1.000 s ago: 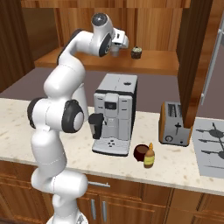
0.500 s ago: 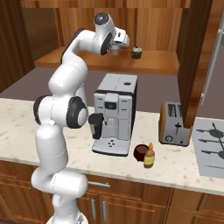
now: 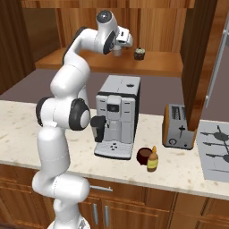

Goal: Pick the cinnamon and honey bottle from the cabinet and place them next to the mug.

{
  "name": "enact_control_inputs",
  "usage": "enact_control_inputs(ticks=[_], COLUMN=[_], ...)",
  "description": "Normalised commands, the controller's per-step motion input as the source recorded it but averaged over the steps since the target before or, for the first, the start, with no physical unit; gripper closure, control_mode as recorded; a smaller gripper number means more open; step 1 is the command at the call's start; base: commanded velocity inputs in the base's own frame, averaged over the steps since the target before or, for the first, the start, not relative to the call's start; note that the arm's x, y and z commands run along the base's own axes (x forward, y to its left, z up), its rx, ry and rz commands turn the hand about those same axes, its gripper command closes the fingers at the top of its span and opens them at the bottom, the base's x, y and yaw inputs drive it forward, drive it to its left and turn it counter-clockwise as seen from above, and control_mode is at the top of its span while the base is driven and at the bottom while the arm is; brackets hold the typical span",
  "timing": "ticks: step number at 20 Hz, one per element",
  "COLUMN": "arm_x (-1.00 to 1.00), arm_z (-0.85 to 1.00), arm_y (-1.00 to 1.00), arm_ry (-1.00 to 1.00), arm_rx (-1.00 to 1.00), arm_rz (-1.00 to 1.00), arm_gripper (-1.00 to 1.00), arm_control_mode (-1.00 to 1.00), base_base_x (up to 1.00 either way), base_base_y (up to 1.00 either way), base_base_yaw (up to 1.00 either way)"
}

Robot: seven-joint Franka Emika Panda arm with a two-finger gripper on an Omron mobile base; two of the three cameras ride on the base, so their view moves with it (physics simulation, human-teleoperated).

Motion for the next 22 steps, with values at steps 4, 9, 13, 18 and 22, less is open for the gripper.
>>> enact_control_inputs(ticks=[4,9,13,18,22], arm_x=[-0.06,-0.68,-1.00,-1.00,-1.00], arm_z=[0.00,0.00,0.00,0.00,-0.03], arm_y=[0.00,0.00,0.00,0.00,0.00], arm_ry=[0.00,-0.01,0.00,0.00,-0.01], arm_rx=[0.00,0.00,0.00,0.00,0.00], arm_rz=[0.00,0.00,0.03,0.05,0.06], arm_gripper=[1.00,1.00,1.00,1.00,1.00], arm_control_mode=[-1.00,-1.00,-1.00,-1.00,-1.00], base_base_x=[0.00,0.00,0.00,0.00,0.00], base_base_y=[0.00,0.00,0.00,0.00,0.00], base_base_yaw=[0.00,0.00,0.00,0.00,0.00])
